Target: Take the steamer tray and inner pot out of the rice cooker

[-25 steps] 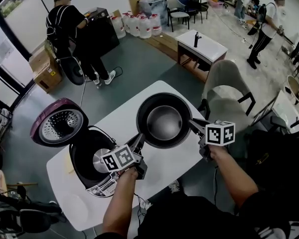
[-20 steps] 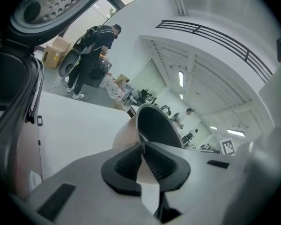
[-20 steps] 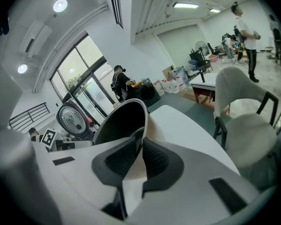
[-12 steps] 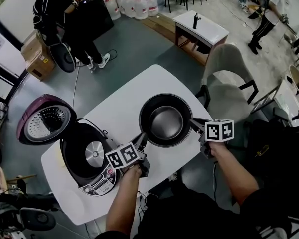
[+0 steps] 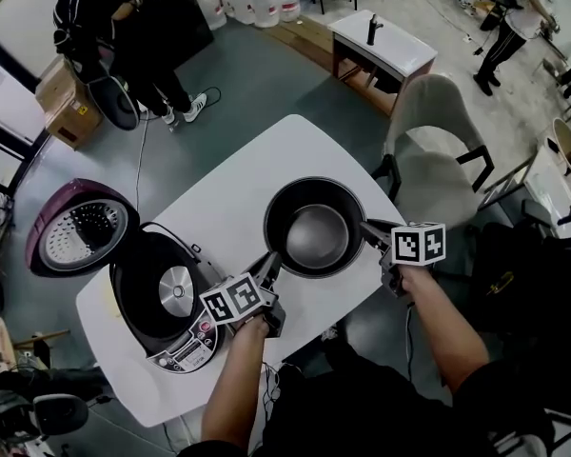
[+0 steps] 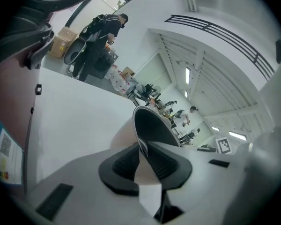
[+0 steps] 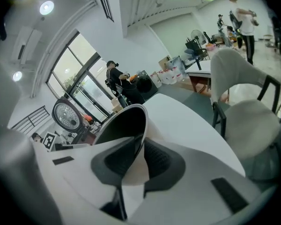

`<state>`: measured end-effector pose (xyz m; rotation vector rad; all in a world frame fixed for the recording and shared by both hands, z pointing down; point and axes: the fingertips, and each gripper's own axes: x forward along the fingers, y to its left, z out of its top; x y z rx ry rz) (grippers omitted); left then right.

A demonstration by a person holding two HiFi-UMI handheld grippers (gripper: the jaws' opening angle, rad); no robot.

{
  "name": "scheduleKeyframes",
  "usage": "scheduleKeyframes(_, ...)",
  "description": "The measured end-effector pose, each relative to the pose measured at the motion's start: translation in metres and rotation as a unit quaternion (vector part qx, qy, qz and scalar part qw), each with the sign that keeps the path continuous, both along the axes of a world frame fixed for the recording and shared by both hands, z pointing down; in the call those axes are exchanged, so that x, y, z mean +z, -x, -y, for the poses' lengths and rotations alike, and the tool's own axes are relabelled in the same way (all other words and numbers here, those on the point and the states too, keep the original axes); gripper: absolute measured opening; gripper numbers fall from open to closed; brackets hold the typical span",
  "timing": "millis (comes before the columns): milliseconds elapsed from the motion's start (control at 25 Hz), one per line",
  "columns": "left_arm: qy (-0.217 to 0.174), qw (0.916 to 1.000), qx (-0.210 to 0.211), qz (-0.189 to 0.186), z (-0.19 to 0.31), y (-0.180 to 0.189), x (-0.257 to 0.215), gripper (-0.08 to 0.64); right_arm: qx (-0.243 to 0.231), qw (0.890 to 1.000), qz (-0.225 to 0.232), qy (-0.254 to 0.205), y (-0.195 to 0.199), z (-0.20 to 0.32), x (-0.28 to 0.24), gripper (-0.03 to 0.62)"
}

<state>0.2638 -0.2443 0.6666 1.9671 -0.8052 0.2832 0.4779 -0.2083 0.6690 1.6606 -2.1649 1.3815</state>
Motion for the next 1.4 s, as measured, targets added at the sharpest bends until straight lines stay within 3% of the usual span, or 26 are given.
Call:
scheduleKeyframes(200, -0.086, 0.9948, -0.033, 0.043, 0.008, 0.013, -0.027, 0.215, 0.015, 0.994, -0.099, -0.051, -0.019, -0.001, -0.024, 0.067)
scheduleKeyframes(320, -0.141, 0.9884, -0.037, 0.042, 0.008, 0.009, -0.069, 0.223, 0.023, 0.981, -0.161, -0.102, -0.022, 0.003, -0.067, 0.069)
scheduleKeyframes(400, -0.196, 0.9785, -0.043, 0.049, 0.009, 0.009, -0.103, 0.225, 0.018, 0.97, -0.192, -0.145, -0.011, 0.007, -0.103, 0.069)
scheduleKeyframes(520, -0.275, 0.9574, -0.049, 0.072, 0.01, 0.019, -0.148, 0.219, -0.005, 0.953, -0.218, -0.21, 0.021, 0.013, -0.154, 0.078)
scheduleKeyframes(760, -0.365, 0.9205, -0.059, 0.126, 0.0, 0.066, -0.21, 0.221, -0.059, 0.913, -0.252, -0.315, 0.098, 0.015, -0.234, 0.115)
scheduleKeyframes(1000, -0.416, 0.8882, -0.084, 0.176, -0.015, 0.129, -0.245, 0.252, -0.112, 0.875, -0.265, -0.389, 0.176, 0.018, -0.278, 0.121)
scheduleKeyframes(1120, -0.42, 0.8789, -0.095, 0.205, -0.027, 0.162, -0.247, 0.255, -0.145, 0.859, -0.272, -0.407, 0.216, 0.016, -0.28, 0.121)
scheduleKeyframes(1400, -0.431, 0.8633, -0.129, 0.229, -0.052, 0.228, -0.253, 0.243, -0.198, 0.846, -0.255, -0.424, 0.297, 0.002, -0.284, 0.121)
